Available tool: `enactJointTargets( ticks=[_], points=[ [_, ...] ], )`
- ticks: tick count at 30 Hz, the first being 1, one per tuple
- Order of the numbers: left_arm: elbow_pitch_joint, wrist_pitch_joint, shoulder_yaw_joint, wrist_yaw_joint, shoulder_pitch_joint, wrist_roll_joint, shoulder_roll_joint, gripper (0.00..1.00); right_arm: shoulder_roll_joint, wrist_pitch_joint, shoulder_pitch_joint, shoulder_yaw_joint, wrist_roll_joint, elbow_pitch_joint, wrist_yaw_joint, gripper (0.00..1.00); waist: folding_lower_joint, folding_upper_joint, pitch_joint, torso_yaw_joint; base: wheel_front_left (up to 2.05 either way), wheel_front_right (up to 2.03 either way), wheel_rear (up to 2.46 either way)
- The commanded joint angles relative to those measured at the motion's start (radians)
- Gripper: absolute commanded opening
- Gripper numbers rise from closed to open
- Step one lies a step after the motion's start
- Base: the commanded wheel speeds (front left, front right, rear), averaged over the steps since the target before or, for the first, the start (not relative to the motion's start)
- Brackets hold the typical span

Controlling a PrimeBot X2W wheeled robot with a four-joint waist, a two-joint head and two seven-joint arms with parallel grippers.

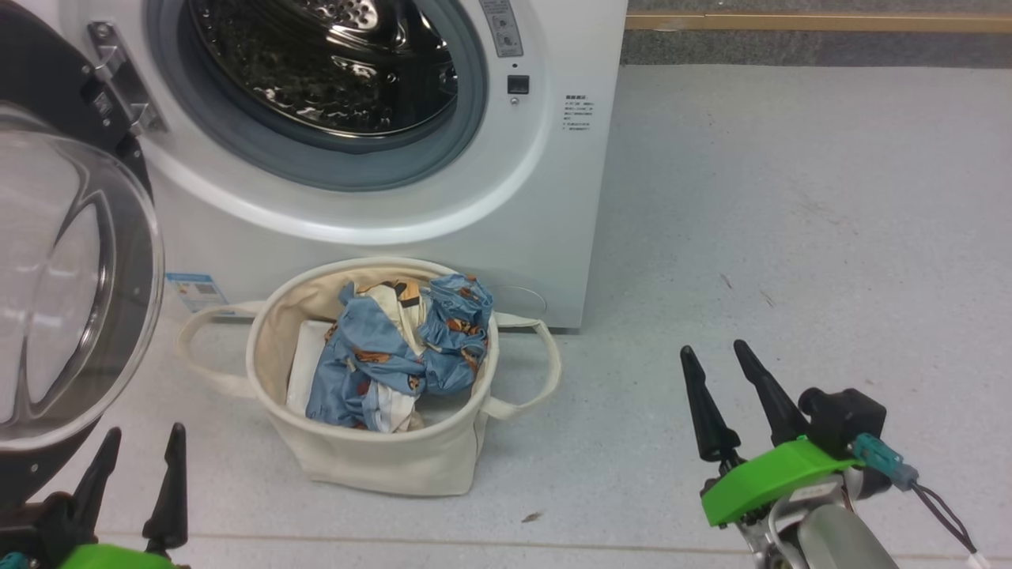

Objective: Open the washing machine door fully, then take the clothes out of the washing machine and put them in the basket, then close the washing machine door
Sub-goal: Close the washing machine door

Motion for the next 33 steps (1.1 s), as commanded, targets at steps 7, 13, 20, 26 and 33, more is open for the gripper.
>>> enactJointTargets(
  ticks=[7,13,20,26,33],
  points=[
    [-0.029,-0.014,0.037,0.015,-0.055,0.014,0.046,1.0,0.003,-0.012,-0.016,0.022,0.008,-0.033,0.001,1.0,0.0,-0.0001,-0.002,0.01,-0.17,0.17,0.0],
    [-0.024,-0.025,0.037,0.021,-0.056,0.016,0.05,1.0,0.003,-0.012,-0.013,0.032,0.012,-0.032,0.001,1.0,0.0,-0.0001,-0.008,0.019,0.0,0.0,0.0],
    [-0.019,-0.036,0.072,0.051,-0.052,-0.001,0.05,1.0,0.003,-0.012,-0.008,0.045,0.021,-0.03,0.001,1.0,0.0,-0.0001,-0.016,0.047,0.0,0.0,0.0],
    [-0.026,-0.036,0.123,0.078,-0.022,-0.028,0.064,1.0,0.003,-0.012,-0.005,0.056,0.032,-0.03,0.001,1.0,0.0,-0.0001,-0.026,0.102,0.0,0.0,0.0],
    [-0.044,-0.028,0.151,0.132,-0.014,-0.033,0.058,1.0,0.003,-0.012,0.004,0.072,0.028,-0.025,0.001,1.0,0.0,-0.0001,-0.039,0.208,0.0,0.0,0.0]
  ],
)
